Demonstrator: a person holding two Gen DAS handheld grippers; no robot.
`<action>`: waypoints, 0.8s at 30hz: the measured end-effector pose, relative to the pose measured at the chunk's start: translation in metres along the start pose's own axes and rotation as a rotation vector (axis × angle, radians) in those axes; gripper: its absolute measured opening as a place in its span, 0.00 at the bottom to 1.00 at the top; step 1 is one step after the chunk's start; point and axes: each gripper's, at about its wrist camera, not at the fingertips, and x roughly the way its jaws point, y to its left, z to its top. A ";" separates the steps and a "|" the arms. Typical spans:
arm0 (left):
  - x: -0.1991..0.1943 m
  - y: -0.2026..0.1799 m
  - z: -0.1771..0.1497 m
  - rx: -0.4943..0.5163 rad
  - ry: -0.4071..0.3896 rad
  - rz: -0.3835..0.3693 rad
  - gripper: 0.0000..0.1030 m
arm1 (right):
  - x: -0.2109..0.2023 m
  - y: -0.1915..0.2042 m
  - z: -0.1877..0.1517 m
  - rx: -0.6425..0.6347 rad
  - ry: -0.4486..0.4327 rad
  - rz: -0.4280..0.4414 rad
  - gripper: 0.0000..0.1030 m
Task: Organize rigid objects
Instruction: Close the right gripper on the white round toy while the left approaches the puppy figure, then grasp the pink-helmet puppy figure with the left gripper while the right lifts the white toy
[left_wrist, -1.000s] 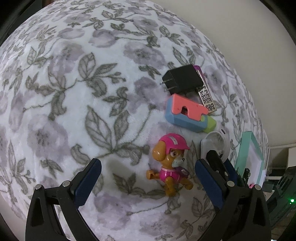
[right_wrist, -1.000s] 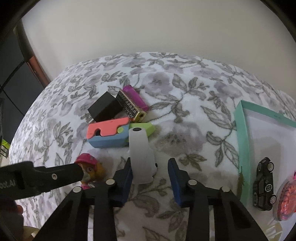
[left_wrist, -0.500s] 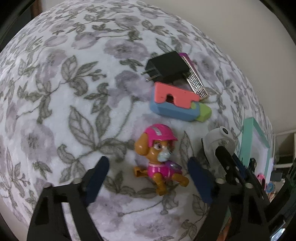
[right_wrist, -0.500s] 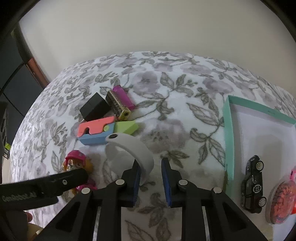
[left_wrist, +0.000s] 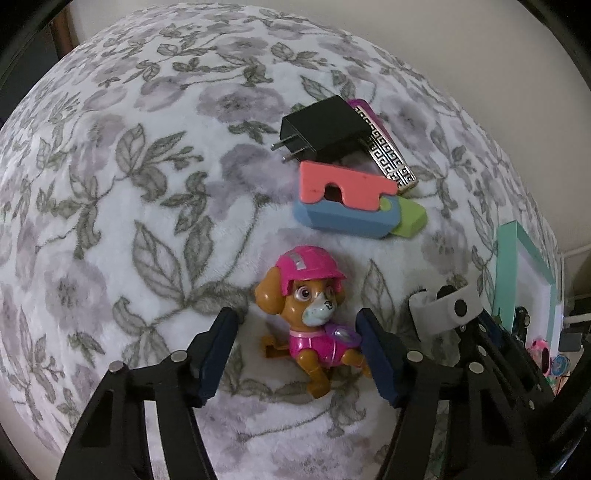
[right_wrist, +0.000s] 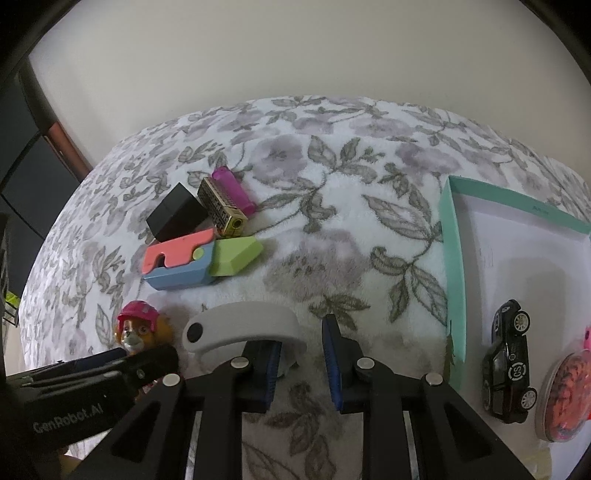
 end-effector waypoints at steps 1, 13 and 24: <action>0.000 0.000 0.000 0.002 -0.002 0.001 0.65 | 0.001 0.001 0.000 -0.001 0.000 -0.002 0.23; -0.004 0.002 0.001 -0.021 -0.017 -0.039 0.49 | -0.005 -0.005 0.002 0.040 -0.014 0.015 0.15; -0.023 0.008 0.008 -0.069 -0.050 -0.146 0.48 | -0.042 -0.016 0.018 0.074 -0.116 0.049 0.14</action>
